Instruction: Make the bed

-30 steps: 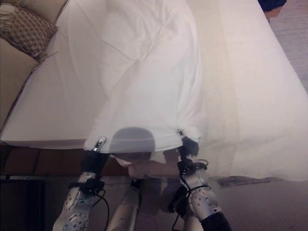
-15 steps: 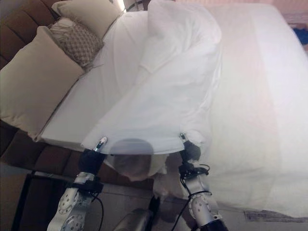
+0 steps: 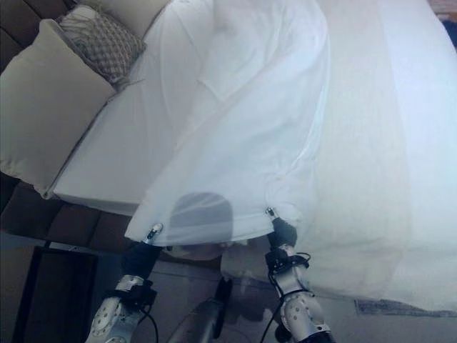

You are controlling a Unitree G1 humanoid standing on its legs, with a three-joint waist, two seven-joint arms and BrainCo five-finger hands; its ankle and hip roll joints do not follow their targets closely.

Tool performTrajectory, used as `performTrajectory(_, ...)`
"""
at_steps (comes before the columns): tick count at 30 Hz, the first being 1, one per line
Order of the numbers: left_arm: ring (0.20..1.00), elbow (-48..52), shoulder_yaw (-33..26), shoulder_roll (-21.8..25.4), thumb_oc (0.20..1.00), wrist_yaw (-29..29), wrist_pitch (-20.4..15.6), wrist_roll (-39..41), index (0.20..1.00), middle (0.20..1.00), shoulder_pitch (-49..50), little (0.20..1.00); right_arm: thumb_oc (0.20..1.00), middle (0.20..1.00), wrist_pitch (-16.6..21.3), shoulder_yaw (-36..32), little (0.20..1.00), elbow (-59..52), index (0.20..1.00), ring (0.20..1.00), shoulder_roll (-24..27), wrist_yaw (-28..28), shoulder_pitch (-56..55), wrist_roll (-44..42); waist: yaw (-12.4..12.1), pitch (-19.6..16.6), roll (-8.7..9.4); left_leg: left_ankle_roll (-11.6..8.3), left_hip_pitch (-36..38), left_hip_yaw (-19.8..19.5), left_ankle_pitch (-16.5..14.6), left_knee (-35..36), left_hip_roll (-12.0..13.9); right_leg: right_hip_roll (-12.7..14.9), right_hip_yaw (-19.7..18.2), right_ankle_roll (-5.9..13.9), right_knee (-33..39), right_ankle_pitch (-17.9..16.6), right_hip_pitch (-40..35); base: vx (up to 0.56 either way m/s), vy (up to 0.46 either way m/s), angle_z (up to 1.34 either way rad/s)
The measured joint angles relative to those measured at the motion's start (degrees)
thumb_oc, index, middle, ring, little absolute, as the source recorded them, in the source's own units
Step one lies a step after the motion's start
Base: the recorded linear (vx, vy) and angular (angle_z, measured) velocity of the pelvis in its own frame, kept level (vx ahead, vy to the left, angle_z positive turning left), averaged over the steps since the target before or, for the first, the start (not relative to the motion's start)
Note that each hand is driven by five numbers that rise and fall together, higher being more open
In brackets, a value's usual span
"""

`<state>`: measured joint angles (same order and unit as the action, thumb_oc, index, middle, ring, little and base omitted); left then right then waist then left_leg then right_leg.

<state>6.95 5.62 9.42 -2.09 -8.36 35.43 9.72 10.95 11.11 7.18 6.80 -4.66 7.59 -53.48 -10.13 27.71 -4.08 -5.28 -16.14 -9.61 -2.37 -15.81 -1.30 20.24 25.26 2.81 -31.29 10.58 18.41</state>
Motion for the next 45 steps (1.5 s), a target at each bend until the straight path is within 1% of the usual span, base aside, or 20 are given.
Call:
performTrajectory(1,0.2,-2.24,0.49,0.34,0.2,0.1,-0.33,2.24,0.2,0.2,-1.39,0.2,0.2,0.2,0.16,0.0,0.2,0.31,0.2,0.2,-0.03,-1.17,1.07,0.07,0.09,0.66,0.4,-0.39,-1.88,0.19,-0.03,-1.29,0.07,-0.07,-1.1,-0.62,-1.24,0.19,2.16,-0.15,0.042,-0.05)
performTrajectory(3,0.2,-4.14,0.74,0.32,0.2,0.47,-0.33,3.81,0.2,0.2,-2.94,0.2,0.2,0.2,0.18,0.01,0.2,0.79,0.2,0.2,0.07,-2.26,2.05,0.16,0.35,2.41,0.63,-0.86,-3.29,0.25,0.42,-2.1,0.16,-0.25,-1.39,-1.16,-2.11,-0.11,3.56,-0.04,0.013,-0.03)
performTrajectory(4,0.2,-4.64,1.43,0.7,0.2,0.97,-0.34,4.48,0.2,0.2,-3.21,0.2,0.2,0.2,0.19,0.01,0.2,0.9,0.2,0.2,0.07,-3.06,2.39,0.49,0.84,2.62,1.0,-0.61,-4.8,0.47,-0.19,-2.75,0.33,-0.18,-1.64,-1.21,-2.66,0.29,5.25,-0.05,0.016,-0.04)
performTrajectory(5,0.2,-5.16,1.79,0.91,0.2,1.07,-0.38,4.74,0.2,0.2,-3.28,0.2,0.2,0.2,0.2,0.01,0.2,1.16,0.2,0.2,0.09,-3.51,2.66,0.63,0.85,2.74,1.11,-0.97,-5.57,0.58,0.12,-3.01,0.28,-0.29,-1.91,-1.39,-2.85,-0.02,6.04,-0.06,0.016,-0.1)
performTrajectory(7,0.2,-7.18,3.44,0.91,0.2,1.66,-0.48,5.36,0.2,0.2,-3.44,0.2,0.2,0.2,0.72,-0.02,0.2,2.91,0.2,0.2,0.21,-4.94,2.76,1.13,1.39,3.09,1.63,-0.59,-7.04,1.57,-0.17,-3.96,0.57,-0.61,-3.11,-1.38,-3.08,-0.1,7.88,-0.03,0.002,-0.19)
performTrajectory(11,0.2,-7.83,5.52,1.6,0.2,2.15,-0.62,6.32,0.2,0.2,-3.71,0.2,0.2,0.2,2.04,-0.03,0.2,3.61,0.2,0.2,0.17,-7.78,3.44,2.41,2.48,3.23,1.95,-0.59,-10.8,1.88,-0.33,-5.75,0.98,-1.23,-3.75,-1.84,-3.32,-0.78,11.36,-0.05,0.004,-0.11)
performTrajectory(13,0.2,-8.76,7.03,1.93,0.2,2.29,-0.62,6.57,0.2,0.2,-4.07,0.2,0.2,0.2,2.9,-0.69,0.2,4.38,0.2,0.2,-0.42,-10.25,4.21,4.02,3.2,3.5,2.6,-0.58,-11.81,2.43,-0.33,-5.96,1.17,-1.46,-4.41,-1.74,-3.4,-0.98,12.77,-0.01,0.0,-0.14)
performTrajectory(15,0.2,-9.43,8.67,2.22,0.2,2.51,-0.62,6.57,0.2,0.2,-4.71,0.2,0.2,0.2,3.61,-2.47,0.2,4.75,0.2,0.2,-1.77,-11.93,4.43,4.62,3.35,3.55,2.75,-0.57,-12.36,2.83,-0.34,-5.93,1.45,-1.84,-4.75,-1.78,-3.2,-1.25,13.33,0.03,0.0,-0.15)
performTrajectory(17,0.2,-9.53,9.63,2.46,0.2,2.55,-0.62,6.56,0.2,0.2,-4.93,0.2,0.2,0.2,4.38,-2.61,0.2,4.73,0.2,0.2,-1.79,-14.07,4.68,5.89,3.93,3.61,3.26,-0.6,-12.53,3.16,-0.35,-5.91,1.84,-2.33,-5.03,-1.9,-2.69,-1.69,13.74,0.05,-0.01,-0.14)
performTrajectory(18,0.2,-9.62,10.02,2.82,0.2,2.54,-0.62,6.57,0.2,0.2,-4.88,0.2,0.2,0.2,4.5,-2.62,0.2,4.54,0.2,0.2,-1.78,-14.69,4.65,6.94,4.39,3.59,3.85,-0.61,-12.41,3.36,-0.32,-5.93,2.05,-2.67,-5.34,-2.3,-2.5,-2.13,13.77,0.07,-0.016,-0.15)
performTrajectory(20,0.2,-9.58,10.45,3.06,0.2,2.53,-0.61,6.57,0.2,0.2,-4.89,0.2,0.2,0.2,4.86,-2.78,0.2,4.51,0.2,0.2,-1.73,-14.77,4.73,7.45,4.59,3.54,4.14,-0.69,-12.17,3.58,-0.47,-5.8,2.48,-3.11,-5.53,-2.08,-2.01,-2.02,13.58,-0.02,0.009,-0.16)
performTrajectory(21,0.2,-9.63,11.15,3.18,0.2,2.47,-0.61,6.57,0.2,0.2,-4.86,0.2,0.2,0.2,5.03,-3.26,0.2,4.51,0.2,0.2,-1.53,-14.82,4.49,7.87,4.55,3.57,4.67,-0.62,-11.24,4.2,-0.35,-5.17,2.76,-3.54,-5.97,-2.55,-1.51,-2.6,13.11,-0.03,0.016,-0.15)
performTrajectory(27,0.2,-8.47,11.86,3.66,0.2,1.53,-0.55,6.57,0.2,0.2,-4.97,0.2,0.2,0.2,5.13,-4.24,0.2,3.21,0.2,0.2,-0.81,-14.86,4.4,9.93,5.3,3.61,5.25,-0.61,-8.37,4.75,-0.37,-3.78,3.43,-4.46,-6.33,-2.16,0.13,-2.7,10.59,0.06,-0.008,-0.08)
performTrajectory(31,0.2,-7.98,11.99,5.19,0.2,0.79,-0.55,6.55,0.2,0.2,-5.22,0.2,0.2,0.2,5.68,-4.24,0.2,2.04,0.2,0.2,-0.81,-15.07,4.49,12.4,6.37,3.61,6.58,-0.62,-7.49,5.08,-0.37,-3.53,3.97,-5.21,-6.54,-2.12,1.04,-2.98,9.7,0.03,-0.019,-0.07)
performTrajectory(35,0.2,-8.12,12.12,5.36,0.2,0.79,-0.55,6.52,0.2,0.2,-5.59,0.2,0.2,0.2,6.2,-4.23,0.2,2.69,0.2,0.2,-0.76,-14.8,4.4,12.32,6.28,3.64,6.77,-0.62,-7.68,5.67,-0.38,-3.4,4.18,-5.56,-7.01,-2.11,1.61,-3.43,10.09,-0.03,-0.018,-0.09)
performTrajectory(38,0.2,-8.32,12.08,6.54,0.2,0.88,-1.08,6.28,0.2,0.2,-5.61,0.2,0.2,0.2,6.5,-1.41,0.2,3.62,0.2,0.2,3.03,-11.56,4.36,11.7,6.14,3.53,7.5,-0.63,-11.38,6.09,-0.41,-4.53,4.17,-5.68,-7.75,-2.32,1.13,-4.03,13.87,-0.01,-0.037,-0.11)
performTrajectory(39,0.2,-9.96,11.7,6.89,0.2,1.19,-1.13,5.87,0.2,0.2,-5.82,0.2,0.2,0.2,6.45,0.57,0.2,5.07,0.2,0.2,5.2,-9.99,4.63,11.43,6.06,3.65,7.76,-0.83,-13.55,5.92,-0.54,-5.71,4.1,-5.67,-7.92,-2.42,0.52,-4.12,15.81,-0.05,0.008,-0.01)
performTrajectory(41,0.2,-11.79,11.64,7.09,0.2,1.64,-1.12,5.37,0.2,0.2,-5.94,0.2,0.2,0.2,5.65,0.87,0.2,5.95,0.2,0.2,5.5,-8.57,4.63,11.3,6.03,3.63,7.79,-0.91,-14.91,5.72,-0.52,-6.42,3.87,-5.51,-7.93,-2.94,-0.07,-4.45,17.09,-0.08,0.007,0.03)
performTrajectory(43,0.2,-13.1,11.08,6.87,0.2,2.77,-2.06,3.33,0.2,0.2,-6.24,0.2,0.2,0.2,5.38,2.74,0.2,9.05,0.2,0.2,6.94,-6.93,6.35,11.34,6.02,3.63,7.77,-0.97,-16.74,5.3,-0.73,-7.7,3.48,-5.11,-7.9,-2.99,-1.02,-4.37,18.57,-0.07,-0.003,0.08)
performTrajectory(45,0.2,-16.91,10.88,7.03,0.2,5.1,-2.87,-1.24,0.2,0.2,-10.04,0.2,0.2,0.2,3.98,5.68,0.2,14.02,0.2,0.2,10.44,-6.0,11.55,12.9,6.06,3.59,7.63,-0.71,-20.41,4.41,-0.96,-9.95,2.87,-4.22,-7.77,-2.9,-2.88,-4.06,21.34,-0.07,0.012,0.22)
